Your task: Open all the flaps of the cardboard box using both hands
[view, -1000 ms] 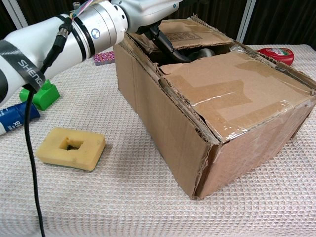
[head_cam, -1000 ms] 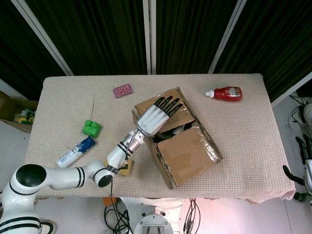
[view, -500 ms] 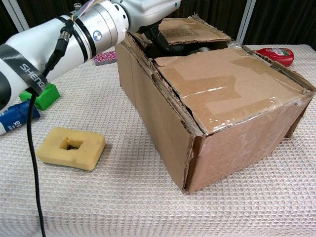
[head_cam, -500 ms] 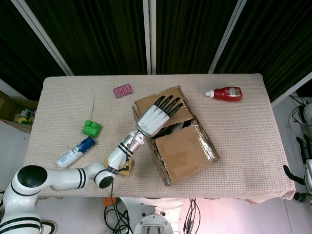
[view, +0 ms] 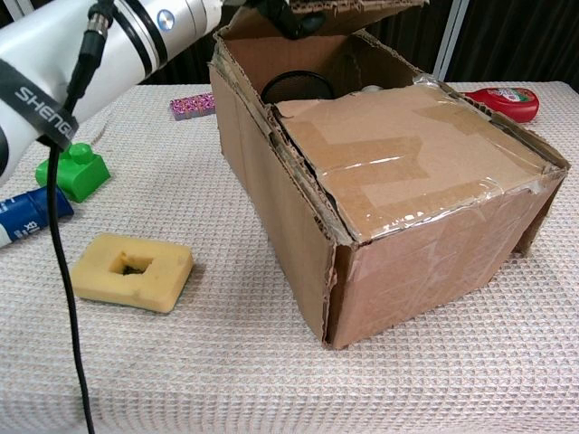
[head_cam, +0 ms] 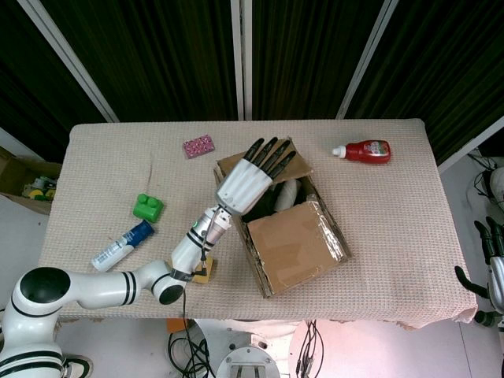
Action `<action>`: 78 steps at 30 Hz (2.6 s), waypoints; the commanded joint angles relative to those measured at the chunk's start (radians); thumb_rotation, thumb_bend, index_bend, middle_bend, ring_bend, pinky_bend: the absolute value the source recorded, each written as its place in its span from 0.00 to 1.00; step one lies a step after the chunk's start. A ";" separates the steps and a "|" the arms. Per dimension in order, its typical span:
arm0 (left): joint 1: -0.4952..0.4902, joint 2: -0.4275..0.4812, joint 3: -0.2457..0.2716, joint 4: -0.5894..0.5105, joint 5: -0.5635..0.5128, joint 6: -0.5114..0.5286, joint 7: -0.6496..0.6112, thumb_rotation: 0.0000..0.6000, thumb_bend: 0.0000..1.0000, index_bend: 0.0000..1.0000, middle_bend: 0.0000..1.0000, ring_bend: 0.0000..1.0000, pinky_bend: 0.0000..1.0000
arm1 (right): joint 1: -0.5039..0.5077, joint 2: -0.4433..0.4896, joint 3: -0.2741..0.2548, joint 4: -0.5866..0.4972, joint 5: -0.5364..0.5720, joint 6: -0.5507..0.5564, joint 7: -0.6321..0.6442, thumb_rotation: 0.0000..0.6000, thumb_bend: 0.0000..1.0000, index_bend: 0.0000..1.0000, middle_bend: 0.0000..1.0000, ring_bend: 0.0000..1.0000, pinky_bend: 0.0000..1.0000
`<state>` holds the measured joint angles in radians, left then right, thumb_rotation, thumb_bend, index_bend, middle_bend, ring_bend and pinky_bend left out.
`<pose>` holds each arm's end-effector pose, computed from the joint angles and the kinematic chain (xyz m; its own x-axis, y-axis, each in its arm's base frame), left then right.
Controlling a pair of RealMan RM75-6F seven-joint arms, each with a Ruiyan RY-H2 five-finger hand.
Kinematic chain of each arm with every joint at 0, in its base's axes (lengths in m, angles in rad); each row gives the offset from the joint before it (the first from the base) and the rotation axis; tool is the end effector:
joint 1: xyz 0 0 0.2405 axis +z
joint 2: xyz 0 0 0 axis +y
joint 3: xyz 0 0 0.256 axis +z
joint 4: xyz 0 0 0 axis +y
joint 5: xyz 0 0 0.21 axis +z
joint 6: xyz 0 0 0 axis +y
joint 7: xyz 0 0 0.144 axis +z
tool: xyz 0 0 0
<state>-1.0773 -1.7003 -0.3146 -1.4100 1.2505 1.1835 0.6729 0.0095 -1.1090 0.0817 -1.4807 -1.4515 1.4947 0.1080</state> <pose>0.0281 0.3680 -0.0043 0.4658 -0.3240 0.8235 0.5854 -0.5851 -0.5613 -0.3525 -0.1633 0.1864 0.4215 0.0234 0.9065 -0.9018 0.1160 0.4163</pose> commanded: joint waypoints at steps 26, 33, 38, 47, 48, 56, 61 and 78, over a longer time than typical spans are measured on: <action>-0.003 0.049 -0.233 0.284 -0.280 -0.093 -0.118 0.50 0.19 0.00 0.01 0.04 0.16 | 0.008 0.012 0.007 0.022 -0.050 0.041 0.038 1.00 0.24 0.00 0.00 0.00 0.00; 0.280 0.444 -0.104 -0.261 -0.303 -0.107 -0.131 0.08 0.06 0.01 0.06 0.04 0.16 | 0.048 0.058 0.009 -0.033 -0.149 0.066 -0.028 1.00 0.21 0.00 0.00 0.00 0.00; 0.427 0.653 0.009 -0.380 -0.246 -0.117 -0.192 0.03 0.08 0.02 0.06 0.04 0.16 | 0.102 0.126 0.015 -0.138 -0.233 0.051 -0.072 1.00 0.36 0.00 0.00 0.00 0.00; 0.676 0.688 0.185 -0.280 0.015 0.077 -0.464 0.05 0.13 0.01 0.06 0.04 0.16 | 0.304 0.266 0.076 -0.363 -0.264 -0.195 -0.121 1.00 0.78 0.11 0.15 0.00 0.00; 0.703 0.679 0.202 -0.253 0.046 0.112 -0.493 0.05 0.13 0.01 0.06 0.04 0.16 | 0.344 0.290 0.086 -0.406 -0.229 -0.274 -0.139 1.00 0.78 0.11 0.15 0.00 0.00; 0.820 0.642 0.262 -0.137 0.115 0.221 -0.620 0.06 0.13 0.01 0.07 0.04 0.16 | 0.613 0.333 0.176 -0.520 0.076 -0.701 -0.235 1.00 0.83 0.15 0.16 0.00 0.00; 0.844 0.638 0.268 -0.106 0.124 0.230 -0.657 0.06 0.13 0.01 0.07 0.04 0.16 | 0.735 0.308 0.187 -0.516 0.267 -0.851 -0.299 1.00 0.84 0.15 0.16 0.00 0.00; 0.854 0.637 0.260 -0.096 0.151 0.205 -0.687 0.07 0.13 0.01 0.07 0.04 0.16 | 1.026 0.217 0.061 -0.488 0.661 -0.953 -0.450 1.00 0.84 0.12 0.17 0.00 0.00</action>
<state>-0.2240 -1.0633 -0.0542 -1.5067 1.4012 1.3895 -0.0140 1.0092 -0.8766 0.1699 -1.9767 -0.8239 0.5399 -0.3180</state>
